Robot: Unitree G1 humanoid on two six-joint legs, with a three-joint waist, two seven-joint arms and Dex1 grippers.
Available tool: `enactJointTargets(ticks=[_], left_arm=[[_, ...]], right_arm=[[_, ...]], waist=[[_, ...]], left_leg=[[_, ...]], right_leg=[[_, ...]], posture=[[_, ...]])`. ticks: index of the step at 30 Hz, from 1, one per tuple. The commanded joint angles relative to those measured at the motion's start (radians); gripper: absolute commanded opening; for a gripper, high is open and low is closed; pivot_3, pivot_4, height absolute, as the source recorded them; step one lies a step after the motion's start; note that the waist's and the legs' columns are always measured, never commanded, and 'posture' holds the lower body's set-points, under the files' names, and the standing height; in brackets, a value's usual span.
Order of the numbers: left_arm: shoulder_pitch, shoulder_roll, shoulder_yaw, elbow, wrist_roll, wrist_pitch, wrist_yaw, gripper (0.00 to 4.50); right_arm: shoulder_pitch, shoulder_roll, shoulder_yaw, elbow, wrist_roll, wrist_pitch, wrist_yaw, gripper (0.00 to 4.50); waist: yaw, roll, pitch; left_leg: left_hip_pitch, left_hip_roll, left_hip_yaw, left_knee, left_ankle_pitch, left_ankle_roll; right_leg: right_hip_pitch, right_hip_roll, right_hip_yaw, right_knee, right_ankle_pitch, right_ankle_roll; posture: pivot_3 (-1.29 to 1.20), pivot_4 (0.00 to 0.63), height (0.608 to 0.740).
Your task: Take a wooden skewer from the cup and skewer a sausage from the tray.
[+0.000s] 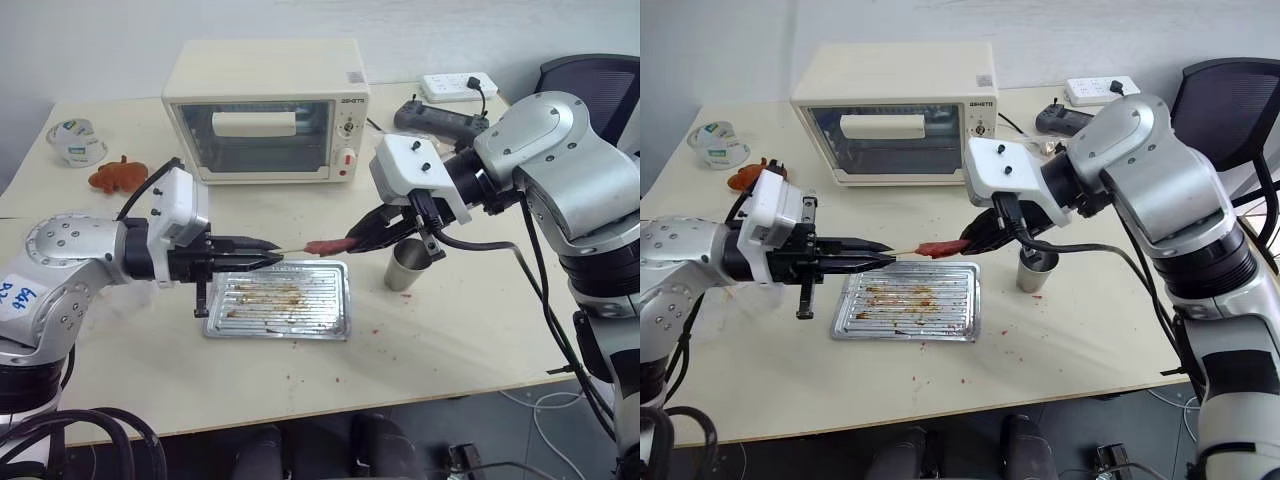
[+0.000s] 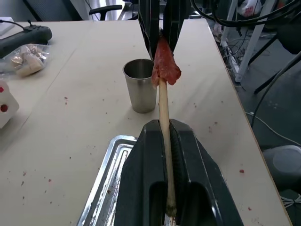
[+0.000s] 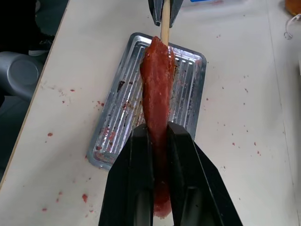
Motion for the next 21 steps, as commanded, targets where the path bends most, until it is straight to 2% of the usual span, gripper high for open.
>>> enactJointTargets(ticks=[1, 7, 10, 17, 21], left_arm=[[-0.05, -0.048, -0.036, -0.034, 0.002, -0.024, 0.02, 0.0], [-0.05, -0.083, -0.044, -0.028, 0.042, -0.033, 0.016, 0.0], [-0.038, -0.094, -0.035, -0.034, 0.051, -0.034, 0.022, 0.0], [0.025, -0.094, 0.007, -0.063, 0.052, -0.033, 0.066, 0.0], [0.094, -0.096, 0.053, -0.103, 0.045, -0.028, 0.119, 0.0]], right_arm=[[-0.022, 0.075, 0.0, -0.049, 0.038, -0.016, -0.008, 0.3], [-0.024, 0.093, -0.005, -0.057, 0.032, -0.004, -0.01, 0.3], [-0.023, 0.093, -0.01, -0.054, 0.032, 0.011, -0.014, 1.08], [-0.022, 0.077, -0.028, -0.033, 0.021, -0.004, -0.03, 3.33], [-0.062, 0.073, -0.06, 0.031, 0.02, -0.01, -0.045, 3.33]], waist=[[0.0, 0.0, 0.0], [0.0, 0.0, 0.0], [-0.001, 0.0, 0.0], [0.001, 0.0, 0.0], [0.0, 0.0, 0.0]], left_leg=[[0.0, 0.0, 0.0, 0.0, 0.0, 0.0], [0.0, 0.001, 0.0, 0.001, 0.0, 0.0], [0.0, 0.001, 0.0, 0.001, 0.0, 0.0], [0.0, 0.001, -0.001, 0.003, 0.0, 0.0], [0.0, 0.001, -0.002, 0.003, 0.0, 0.0]], right_leg=[[0.0, 0.0, 0.0, 0.0, 0.0, 0.0], [0.0, 0.001, 0.0, 0.0, 0.0, 0.0], [0.0, 0.001, 0.0, 0.001, 0.0, 0.0], [0.0, 0.001, 0.001, 0.002, 0.0, 0.0], [0.0, 0.001, 0.001, 0.002, 0.0, 0.0]], posture=[[0.0, 0.15, 0.74], [0.0, 0.15, 0.74], [0.0, 0.15, 0.74], [0.0, 0.15, 0.74], [0.0, 0.15, 0.74]])
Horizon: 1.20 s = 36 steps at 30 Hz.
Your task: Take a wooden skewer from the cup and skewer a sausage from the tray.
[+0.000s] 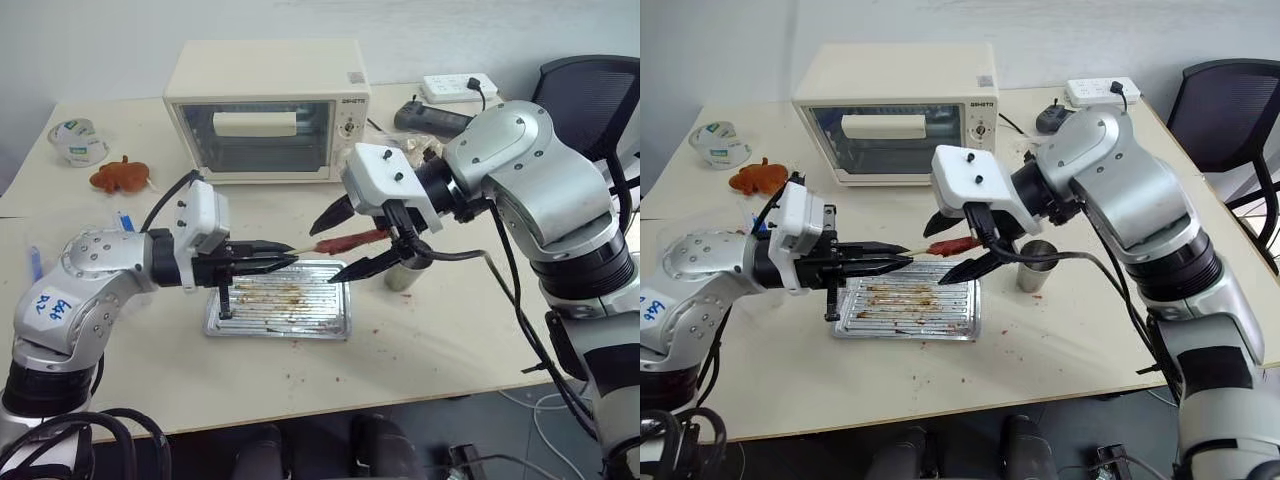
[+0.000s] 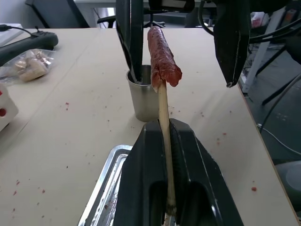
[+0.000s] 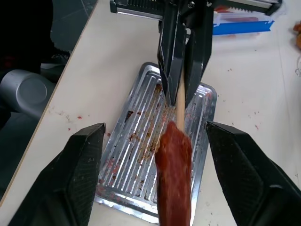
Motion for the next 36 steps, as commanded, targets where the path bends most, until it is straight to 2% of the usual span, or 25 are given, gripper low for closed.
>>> enactJointTargets(ticks=[1, 5, 10, 14, 17, 20, 23, 27, 32, 36], left_arm=[[0.055, 0.005, 0.071, -0.077, -0.009, -0.007, 0.053, 0.0], [0.153, 0.0, 0.143, -0.128, 0.002, -0.004, 0.13, 0.0], [0.251, -0.057, 0.273, -0.192, 0.015, 0.036, 0.333, 0.0], [0.348, -0.135, 0.383, -0.272, 0.067, 0.08, 0.536, 0.0], [0.393, -0.194, 0.451, -0.32, 0.083, 0.125, 0.664, 0.0], [0.456, -0.309, 0.578, -0.379, 0.138, 0.194, 0.857, 0.0], [0.501, -0.37, 0.633, -0.398, 0.198, 0.224, 0.957, 0.0], [0.54, -0.399, 0.653, -0.363, 0.269, 0.22, 1.015, 0.0], [0.53, -0.392, 0.64, -0.299, 0.288, 0.211, 1.006, 0.0], [0.514, -0.391, 0.653, -0.268, 0.275, 0.201, 0.986, 1.11]], right_arm=[[-0.065, -0.017, -0.067, 0.043, 0.002, -0.008, -0.02, 3.33], [-0.094, -0.025, -0.098, 0.078, 0.022, 0.015, -0.027, 3.33], [-0.103, -0.026, -0.154, 0.09, 0.068, 0.116, -0.07, 3.33], [-0.084, -0.01, -0.225, 0.079, 0.122, 0.225, -0.157, 4.48], [-0.082, 0.003, -0.274, 0.074, 0.172, 0.308, -0.213, 4.48], [-0.064, -0.003, -0.349, 0.045, 0.26, 0.401, -0.243, 4.48], [-0.04, -0.013, -0.384, 0.009, 0.318, 0.453, -0.268, 4.48], [-0.004, -0.027, -0.389, -0.033, 0.36, 0.465, -0.291, 4.48], [0.003, -0.026, -0.379, -0.052, 0.389, 0.476, -0.331, 4.48], [0.01, -0.027, -0.37, -0.053, 0.404, 0.476, -0.356, 4.5]], waist=[[-0.001, 0.0, 0.0], [-0.001, 0.0, 0.0], [-0.001, 0.0, 0.0], [-0.001, 0.0, 0.0], [0.001, 0.0, 0.0], [0.0, 0.0, 0.0], [0.0, -0.001, -0.001], [0.003, -0.003, -0.002], [0.003, -0.004, -0.002], [0.001, -0.004, -0.002]], left_leg=[[0.0, 0.0, 0.0, 0.0, 0.0, 0.0], [0.0, 0.001, 0.0, 0.0, 0.0, 0.0], [0.0, 0.001, 0.0, 0.0, 0.0, 0.0], [0.0, 0.002, -0.001, -0.001, 0.0, 0.0], [0.0, 0.002, -0.001, -0.001, -0.001, 0.001], [0.0, 0.002, -0.001, -0.001, -0.001, 0.001], [0.0, 0.001, -0.001, -0.001, -0.001, 0.002], [0.0, 0.0, -0.001, -0.001, -0.001, 0.003], [0.0, -0.001, -0.001, -0.001, -0.001, 0.003], [0.0, -0.001, -0.001, -0.001, -0.001, 0.003]], right_leg=[[0.0, 0.0, 0.0, 0.0, 0.0, 0.0], [0.0, 0.0, 0.0, 0.0, 0.0, 0.0], [0.0, 0.0, 0.0, 0.0, 0.0, 0.0], [0.0, -0.002, 0.0, 0.001, 0.0, 0.0], [0.0, -0.004, 0.0, 0.001, 0.0, 0.0], [0.0, -0.006, 0.0, 0.002, 0.0, 0.0], [0.0, -0.008, -0.001, 0.002, 0.0, 0.0], [0.0, -0.009, -0.002, 0.002, 0.0, 0.0], [0.0, -0.011, -0.003, 0.003, 0.0, 0.0], [0.0, -0.011, -0.003, 0.002, 0.0, 0.0]], posture=[[0.0, 0.15, 0.74], [0.0, 0.15, 0.74], [0.0, 0.15, 0.74], [0.0, 0.15, 0.74], [0.0, 0.15, 0.74], [0.0, 0.15, 0.74], [0.0, 0.15, 0.74], [0.0, 0.15, 0.74], [0.0, 0.15, 0.74], [0.0, 0.15, 0.74]])
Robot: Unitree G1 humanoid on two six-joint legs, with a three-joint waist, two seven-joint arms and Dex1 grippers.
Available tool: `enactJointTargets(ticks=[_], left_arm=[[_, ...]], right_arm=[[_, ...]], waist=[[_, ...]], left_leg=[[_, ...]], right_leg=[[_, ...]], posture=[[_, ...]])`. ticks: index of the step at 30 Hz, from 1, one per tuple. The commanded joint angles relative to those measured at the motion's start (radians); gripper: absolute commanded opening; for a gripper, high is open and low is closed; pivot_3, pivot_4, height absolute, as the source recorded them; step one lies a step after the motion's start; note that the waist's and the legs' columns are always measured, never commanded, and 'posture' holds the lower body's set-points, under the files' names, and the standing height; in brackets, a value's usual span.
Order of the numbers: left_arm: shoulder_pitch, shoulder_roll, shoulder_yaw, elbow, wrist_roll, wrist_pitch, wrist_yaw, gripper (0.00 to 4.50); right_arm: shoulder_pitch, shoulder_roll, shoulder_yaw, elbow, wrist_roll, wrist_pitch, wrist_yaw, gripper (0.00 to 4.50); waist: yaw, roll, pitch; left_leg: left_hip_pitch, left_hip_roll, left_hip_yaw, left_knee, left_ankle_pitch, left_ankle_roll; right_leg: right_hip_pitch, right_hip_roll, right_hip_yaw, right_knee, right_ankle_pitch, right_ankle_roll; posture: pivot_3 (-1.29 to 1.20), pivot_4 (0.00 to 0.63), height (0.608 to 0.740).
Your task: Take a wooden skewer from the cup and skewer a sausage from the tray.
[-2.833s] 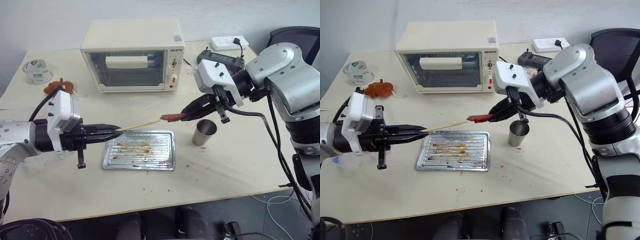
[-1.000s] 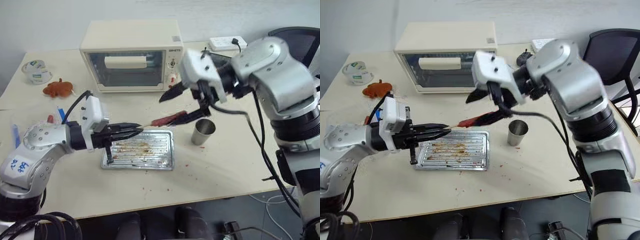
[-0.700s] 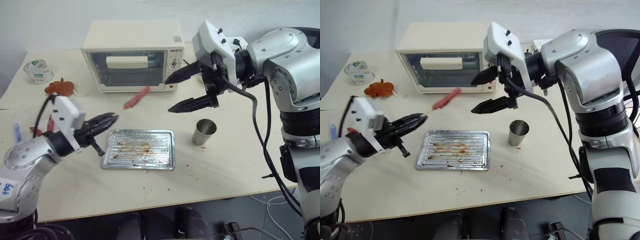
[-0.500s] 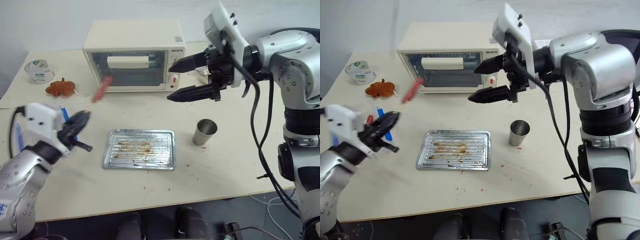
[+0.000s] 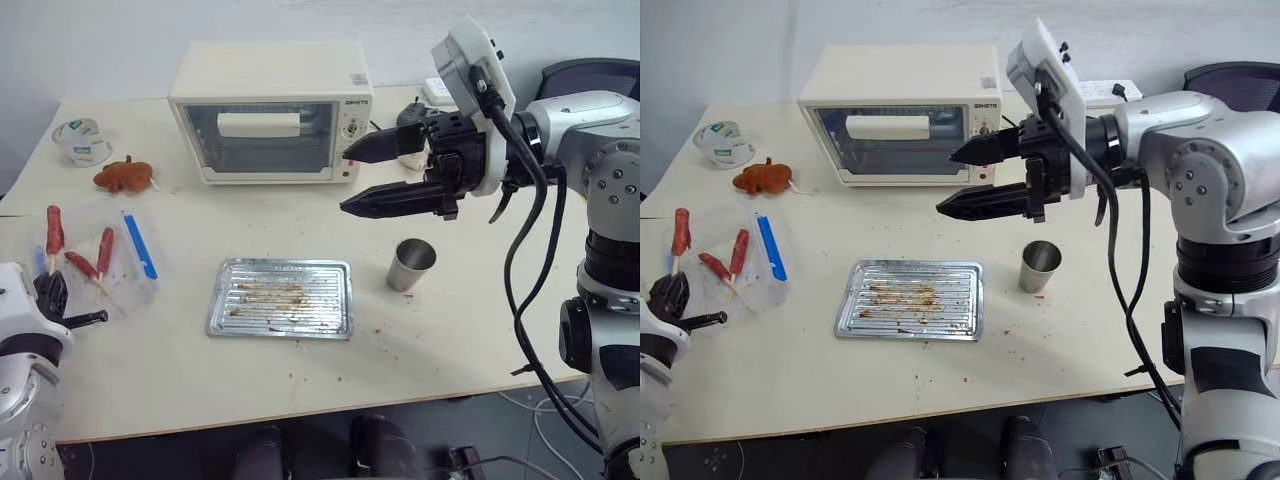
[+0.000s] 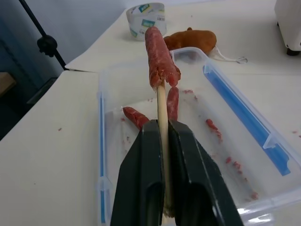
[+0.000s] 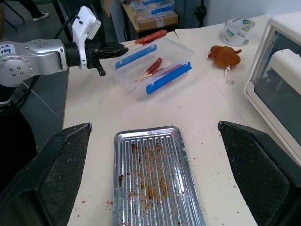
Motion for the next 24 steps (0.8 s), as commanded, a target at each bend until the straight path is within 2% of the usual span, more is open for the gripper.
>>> enactJointTargets(ticks=[1, 5, 10, 19, 24], left_arm=[[-0.006, 0.014, 0.033, 0.009, 0.003, -0.031, -0.018, 1.35], [0.018, 0.004, 0.075, -0.023, -0.011, -0.02, -0.028, 2.63], [0.066, -0.052, 0.214, -0.153, -0.157, 0.037, -0.041, 4.15], [0.288, -0.078, 0.415, -0.253, -0.513, -0.003, -0.099, 4.15], [0.382, -0.057, 0.427, -0.246, -0.56, -0.052, -0.048, 4.15]], right_arm=[[-0.003, -0.016, -0.016, -0.027, 0.026, 0.001, -0.02, 4.5], [-0.001, -0.018, -0.015, -0.008, 0.033, -0.014, -0.025, 4.5], [0.01, -0.032, 0.004, 0.024, -0.002, -0.086, -0.018, 4.5], [0.026, -0.041, 0.031, 0.077, -0.032, -0.166, 0.012, 4.5], [0.033, -0.045, 0.032, 0.081, -0.038, -0.178, 0.022, 4.5]], waist=[[-0.001, 0.0, 0.0], [-0.002, 0.0, 0.0], [-0.003, 0.0, 0.0], [-0.004, 0.0, 0.0], [-0.003, 0.0, 0.0]], left_leg=[[0.0, 0.0, 0.0, 0.0, 0.0, 0.0], [0.0, 0.0, 0.0, 0.0, 0.0, 0.0], [0.0, 0.0, 0.0, -0.001, -0.001, 0.001], [0.0, 0.0, 0.0, 0.0, -0.001, 0.001], [0.0, 0.0, 0.0, 0.0, -0.001, 0.002]], right_leg=[[0.0, 0.0, 0.0, 0.0, 0.0, 0.0], [0.0, 0.0, 0.0, 0.0, 0.0, 0.0], [0.0, -0.001, 0.0, -0.001, 0.0, 0.0], [0.0, -0.002, 0.001, -0.005, 0.0, 0.0], [0.0, -0.002, 0.001, -0.007, 0.0, -0.001]], posture=[[0.0, 0.15, 0.74], [0.0, 0.15, 0.74], [0.0, 0.15, 0.74], [0.0, 0.15, 0.74], [0.0, 0.15, 0.74]])
